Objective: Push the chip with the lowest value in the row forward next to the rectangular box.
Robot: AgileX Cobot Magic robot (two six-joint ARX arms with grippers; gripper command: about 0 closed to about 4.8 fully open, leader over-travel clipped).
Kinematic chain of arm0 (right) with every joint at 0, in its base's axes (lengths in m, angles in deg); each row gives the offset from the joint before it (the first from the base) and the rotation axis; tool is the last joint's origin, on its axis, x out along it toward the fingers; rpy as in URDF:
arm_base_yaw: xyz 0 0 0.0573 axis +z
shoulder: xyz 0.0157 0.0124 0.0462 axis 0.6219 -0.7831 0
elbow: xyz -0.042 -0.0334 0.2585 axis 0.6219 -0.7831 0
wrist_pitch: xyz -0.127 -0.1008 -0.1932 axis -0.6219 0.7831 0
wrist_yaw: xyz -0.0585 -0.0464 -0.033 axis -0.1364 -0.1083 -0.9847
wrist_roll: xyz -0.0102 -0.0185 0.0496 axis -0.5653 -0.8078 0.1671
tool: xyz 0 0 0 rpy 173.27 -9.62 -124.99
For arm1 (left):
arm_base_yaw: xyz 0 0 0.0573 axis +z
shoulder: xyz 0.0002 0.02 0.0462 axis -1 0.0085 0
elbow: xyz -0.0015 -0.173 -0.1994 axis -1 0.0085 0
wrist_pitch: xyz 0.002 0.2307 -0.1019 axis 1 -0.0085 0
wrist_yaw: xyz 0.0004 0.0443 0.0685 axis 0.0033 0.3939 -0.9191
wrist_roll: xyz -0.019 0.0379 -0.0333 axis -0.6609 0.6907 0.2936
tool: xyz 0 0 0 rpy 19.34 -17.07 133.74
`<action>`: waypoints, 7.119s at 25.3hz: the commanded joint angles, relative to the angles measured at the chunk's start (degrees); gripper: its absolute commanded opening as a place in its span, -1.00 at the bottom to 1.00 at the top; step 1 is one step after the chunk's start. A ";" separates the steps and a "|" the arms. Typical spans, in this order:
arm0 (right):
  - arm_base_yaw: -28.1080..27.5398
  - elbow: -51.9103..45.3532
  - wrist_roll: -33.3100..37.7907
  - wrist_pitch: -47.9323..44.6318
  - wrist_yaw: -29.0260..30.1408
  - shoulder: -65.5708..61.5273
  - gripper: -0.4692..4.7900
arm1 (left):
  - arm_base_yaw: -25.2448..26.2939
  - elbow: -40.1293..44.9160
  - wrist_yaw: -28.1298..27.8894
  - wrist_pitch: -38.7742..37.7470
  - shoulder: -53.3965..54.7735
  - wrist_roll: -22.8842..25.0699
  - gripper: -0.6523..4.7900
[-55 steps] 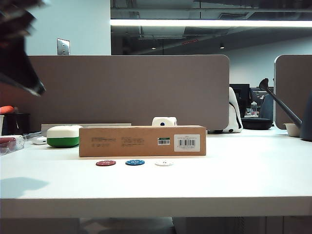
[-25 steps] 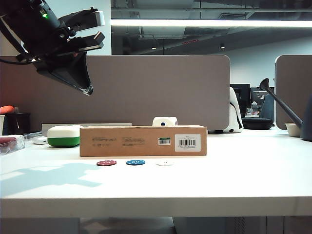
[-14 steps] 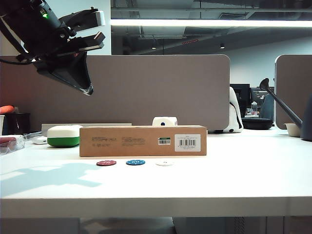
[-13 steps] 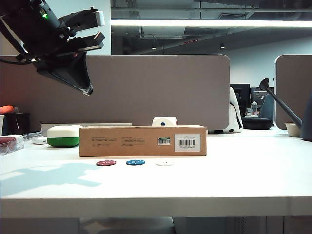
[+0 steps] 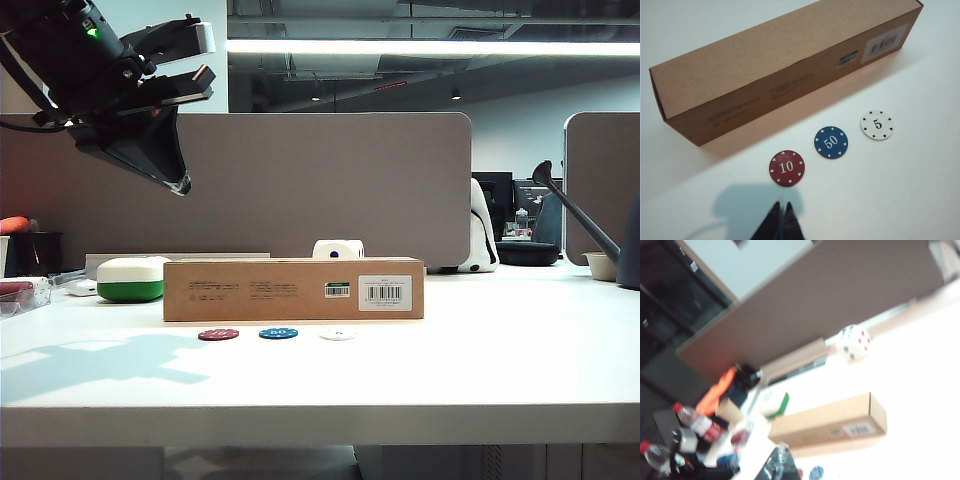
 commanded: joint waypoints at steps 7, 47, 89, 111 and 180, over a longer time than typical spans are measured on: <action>17.62 2.80 -5.46 -1.38 -4.76 -24.28 -0.84 | 0.00 -0.35 0.00 0.57 -0.13 0.02 -0.78; 34.82 18.49 -12.83 -10.78 -17.79 -77.64 -0.84 | 0.00 -0.33 0.02 0.57 -0.13 0.02 -0.78; 34.64 22.01 -12.83 -11.13 -22.86 -85.29 -0.84 | 0.00 -0.33 0.02 0.57 -0.13 0.02 -0.78; 34.58 27.32 -12.85 -3.32 -29.05 -86.09 -0.84 | 0.00 -0.33 0.02 0.57 -0.13 0.04 -0.78; 55.54 27.15 -15.82 18.29 -45.92 -47.41 -0.84 | 0.17 -0.33 0.00 0.52 -4.94 0.04 -0.78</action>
